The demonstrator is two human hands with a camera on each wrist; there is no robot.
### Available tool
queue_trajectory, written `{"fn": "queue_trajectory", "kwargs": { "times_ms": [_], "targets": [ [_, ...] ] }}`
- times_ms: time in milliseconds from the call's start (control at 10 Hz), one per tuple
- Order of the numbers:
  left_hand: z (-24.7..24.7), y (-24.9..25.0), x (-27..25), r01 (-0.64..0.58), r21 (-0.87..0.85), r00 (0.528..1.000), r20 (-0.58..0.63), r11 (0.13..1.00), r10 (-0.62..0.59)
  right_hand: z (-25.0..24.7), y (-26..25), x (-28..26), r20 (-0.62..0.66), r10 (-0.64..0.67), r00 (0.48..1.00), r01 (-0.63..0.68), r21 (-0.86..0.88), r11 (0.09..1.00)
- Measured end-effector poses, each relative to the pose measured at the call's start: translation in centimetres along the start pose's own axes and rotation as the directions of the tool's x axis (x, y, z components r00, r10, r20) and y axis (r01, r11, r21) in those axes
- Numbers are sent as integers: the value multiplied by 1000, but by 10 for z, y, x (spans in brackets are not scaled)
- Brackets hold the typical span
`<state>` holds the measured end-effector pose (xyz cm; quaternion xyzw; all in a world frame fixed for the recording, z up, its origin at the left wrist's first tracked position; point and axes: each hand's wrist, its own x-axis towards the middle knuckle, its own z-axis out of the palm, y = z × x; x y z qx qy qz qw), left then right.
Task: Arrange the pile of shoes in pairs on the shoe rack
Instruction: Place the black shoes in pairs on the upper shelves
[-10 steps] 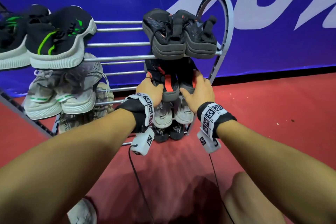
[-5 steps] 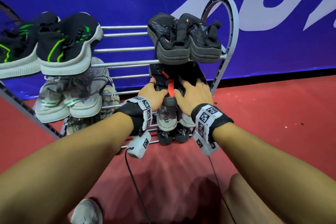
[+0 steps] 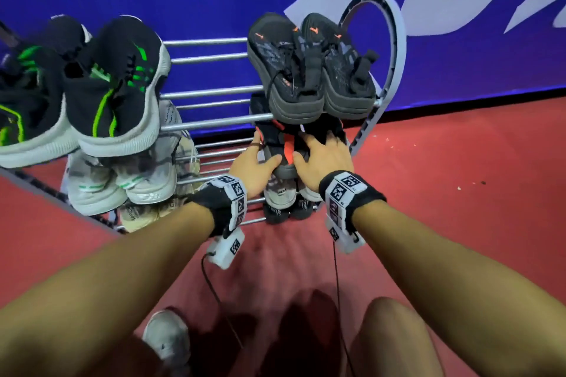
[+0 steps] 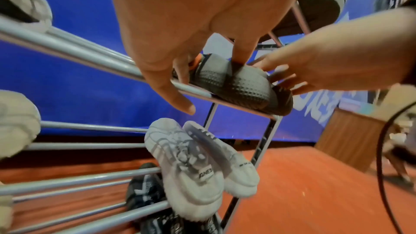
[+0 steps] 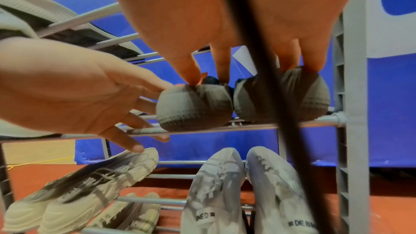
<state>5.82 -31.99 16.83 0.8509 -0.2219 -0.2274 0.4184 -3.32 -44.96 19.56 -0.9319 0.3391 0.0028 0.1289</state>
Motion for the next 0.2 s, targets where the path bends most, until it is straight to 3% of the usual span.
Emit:
{"fn": "queue_trajectory", "kwargs": {
  "times_ms": [200],
  "targets": [
    [-47, 55, -34, 108, 145, 984, 125, 983, -127, -52, -43, -42, 262, 48, 964, -78, 107, 991]
  ]
}}
